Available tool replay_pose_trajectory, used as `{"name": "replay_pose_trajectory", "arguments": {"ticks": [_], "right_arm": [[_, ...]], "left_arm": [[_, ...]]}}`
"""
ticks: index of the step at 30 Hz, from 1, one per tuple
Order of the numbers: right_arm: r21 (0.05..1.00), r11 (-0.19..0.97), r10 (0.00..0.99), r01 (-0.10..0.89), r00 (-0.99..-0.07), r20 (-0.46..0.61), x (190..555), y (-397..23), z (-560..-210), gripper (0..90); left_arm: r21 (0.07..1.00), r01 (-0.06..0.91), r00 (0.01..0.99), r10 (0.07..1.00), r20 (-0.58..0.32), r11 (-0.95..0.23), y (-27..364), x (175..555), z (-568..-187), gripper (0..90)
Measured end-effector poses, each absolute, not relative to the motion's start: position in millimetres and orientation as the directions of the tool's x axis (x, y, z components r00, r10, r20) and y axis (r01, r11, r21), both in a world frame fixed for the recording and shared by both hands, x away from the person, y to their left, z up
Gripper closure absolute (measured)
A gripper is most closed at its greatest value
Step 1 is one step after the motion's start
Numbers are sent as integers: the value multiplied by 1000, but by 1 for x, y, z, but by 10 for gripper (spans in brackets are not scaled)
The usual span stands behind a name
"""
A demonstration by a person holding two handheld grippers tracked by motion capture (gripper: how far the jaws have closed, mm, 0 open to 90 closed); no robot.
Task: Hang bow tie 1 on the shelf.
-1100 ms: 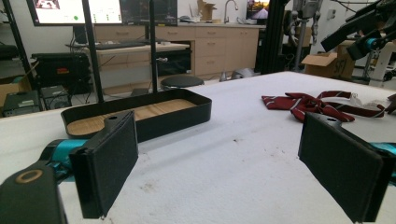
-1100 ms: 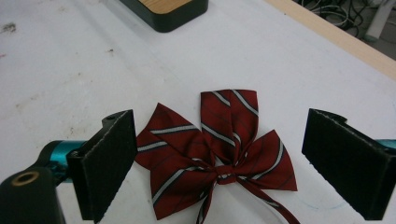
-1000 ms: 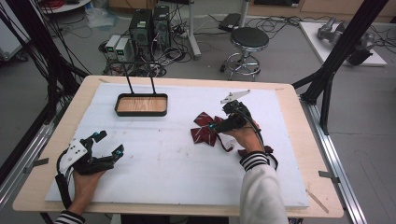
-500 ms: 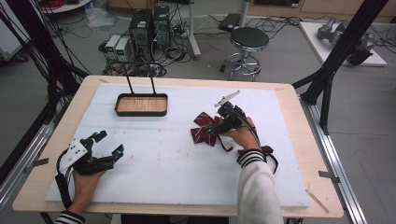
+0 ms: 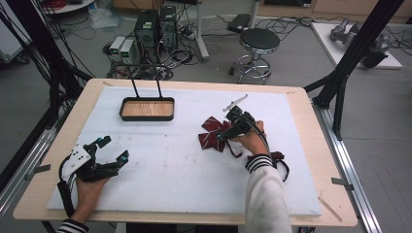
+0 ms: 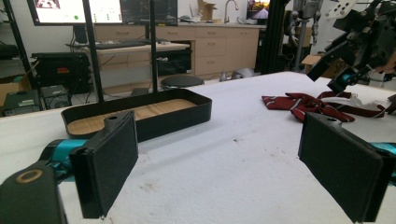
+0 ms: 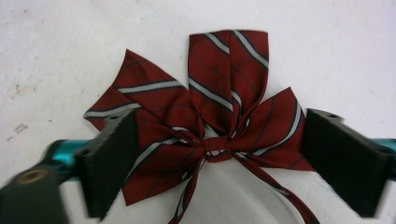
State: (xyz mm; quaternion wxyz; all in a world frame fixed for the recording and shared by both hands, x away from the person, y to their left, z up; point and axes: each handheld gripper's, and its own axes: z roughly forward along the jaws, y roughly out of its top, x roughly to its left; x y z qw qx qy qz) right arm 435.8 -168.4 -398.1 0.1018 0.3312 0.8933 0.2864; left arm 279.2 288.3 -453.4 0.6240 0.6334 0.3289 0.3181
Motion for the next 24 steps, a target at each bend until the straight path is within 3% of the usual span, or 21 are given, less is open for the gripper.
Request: {"name": "replay_pose_trajectory", "arguments": {"ticks": [14,24], "right_arm": [[511,657,643,555,-766,5,441,-163,-411,218],[498,669,636,551,-772,0,443,-165,-413,333]], "left_arm": [[1000,19,580,815,-7,-5,288,279,-453,124],[1000,20,579,815,-9,-3,288,279,-453,125]]}}
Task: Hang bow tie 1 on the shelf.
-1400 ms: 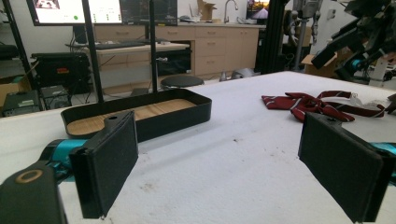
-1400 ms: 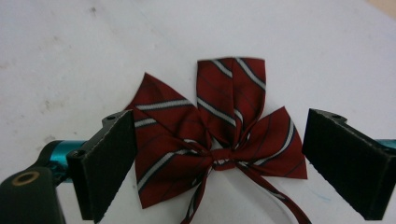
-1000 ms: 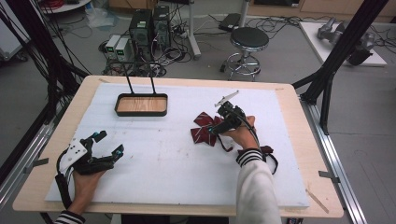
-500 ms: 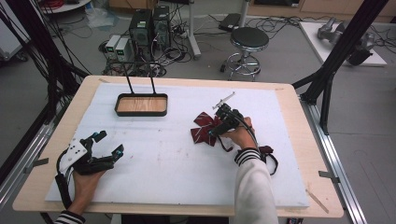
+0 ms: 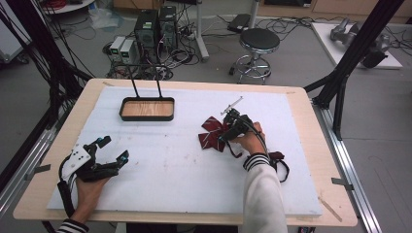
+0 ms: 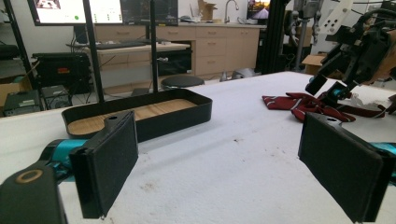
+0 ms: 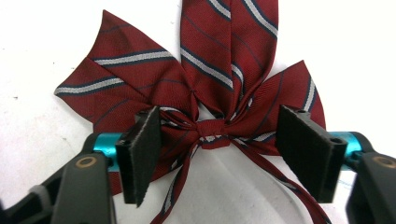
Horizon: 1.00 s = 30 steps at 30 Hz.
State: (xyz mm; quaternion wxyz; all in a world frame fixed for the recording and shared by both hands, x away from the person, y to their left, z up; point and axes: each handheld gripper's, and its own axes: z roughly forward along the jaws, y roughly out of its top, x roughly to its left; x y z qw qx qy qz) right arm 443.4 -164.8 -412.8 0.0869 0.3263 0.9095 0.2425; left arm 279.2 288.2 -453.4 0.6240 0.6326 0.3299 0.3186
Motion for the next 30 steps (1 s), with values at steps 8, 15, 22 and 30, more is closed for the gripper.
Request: {"name": "replay_pose_trajectory", "arguments": {"ticks": [8,15,22,30], "right_arm": [[483,670,635,564,-772,21,446,-164,-416,415],[474,657,639,586,-767,61,447,-165,-418,522],[462,658,644,594,-762,63,447,-166,-418,627],[456,665,646,591,-762,45,446,-164,-417,653]], "left_arm": [[1000,19,580,815,-9,-3,288,279,-453,125],[1000,20,580,814,-9,-3,288,279,-453,125],[1000,20,580,815,-9,-3,288,279,-453,125],[1000,20,580,814,-10,-2,288,279,-453,125]]}}
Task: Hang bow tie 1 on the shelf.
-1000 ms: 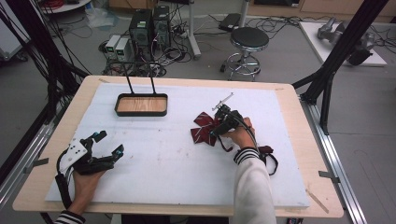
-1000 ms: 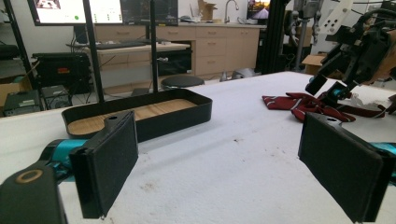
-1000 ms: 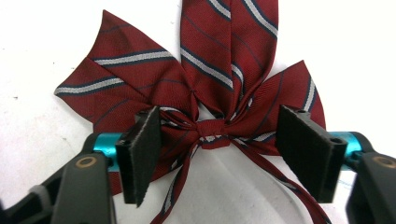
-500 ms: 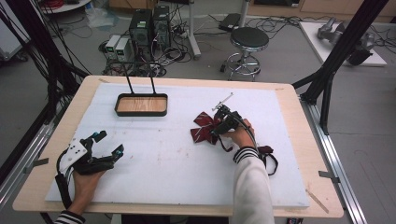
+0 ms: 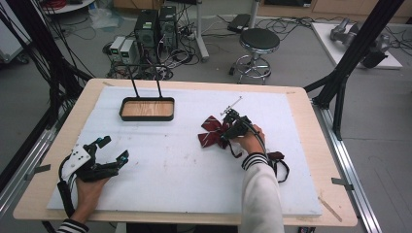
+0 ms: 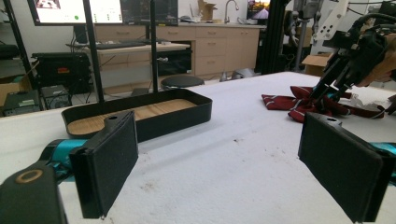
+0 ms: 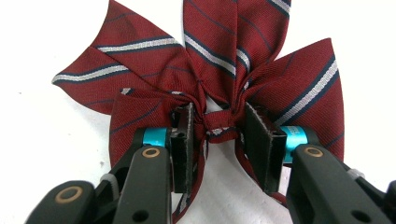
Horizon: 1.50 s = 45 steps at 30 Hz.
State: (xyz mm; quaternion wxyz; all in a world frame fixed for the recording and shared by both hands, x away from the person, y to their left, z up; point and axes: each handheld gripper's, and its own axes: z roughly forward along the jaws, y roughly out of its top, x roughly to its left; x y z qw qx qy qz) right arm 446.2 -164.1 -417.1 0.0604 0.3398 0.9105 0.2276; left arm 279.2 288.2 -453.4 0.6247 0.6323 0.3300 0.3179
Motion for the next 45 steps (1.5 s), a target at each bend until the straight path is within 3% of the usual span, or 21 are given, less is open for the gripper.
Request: {"name": "replay_pose_trajectory", "arguments": {"ticks": [17,45], "right_arm": [[475,660,650,582,-759,26,443,-163,-410,666],[732,478,679,486,-733,43,432,-164,-377,665]], "left_arm": [[1000,20,579,815,-10,-3,288,279,-453,125],[1000,22,579,815,-6,-8,288,279,-453,125]]}}
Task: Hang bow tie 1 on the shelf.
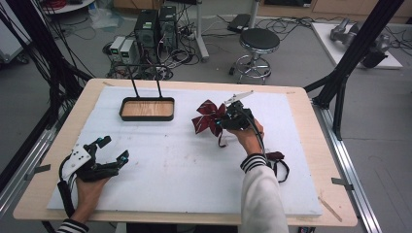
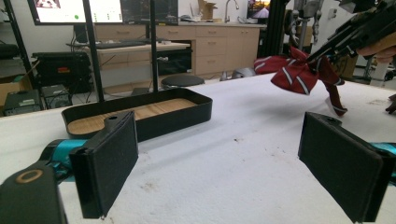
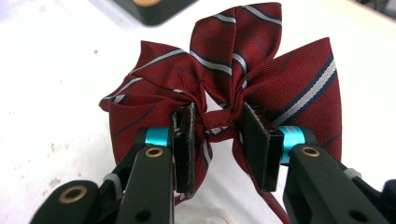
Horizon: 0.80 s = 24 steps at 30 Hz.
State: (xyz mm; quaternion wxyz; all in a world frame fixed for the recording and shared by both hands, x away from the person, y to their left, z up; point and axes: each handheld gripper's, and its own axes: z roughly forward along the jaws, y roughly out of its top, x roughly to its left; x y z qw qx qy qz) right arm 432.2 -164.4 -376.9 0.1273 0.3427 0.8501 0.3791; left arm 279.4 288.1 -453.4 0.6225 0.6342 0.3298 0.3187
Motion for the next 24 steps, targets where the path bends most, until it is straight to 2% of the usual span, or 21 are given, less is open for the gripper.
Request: {"name": "replay_pose_trajectory", "arguments": {"ticks": [3,24], "right_arm": [[772,431,691,467,-722,51,430,-163,-372,665],[875,339,684,345,-729,23,424,-135,-344,665]], "left_arm": [[1000,21,579,815,-5,-9,288,279,-453,125],[1000,22,579,815,-6,-8,288,279,-453,125]]}}
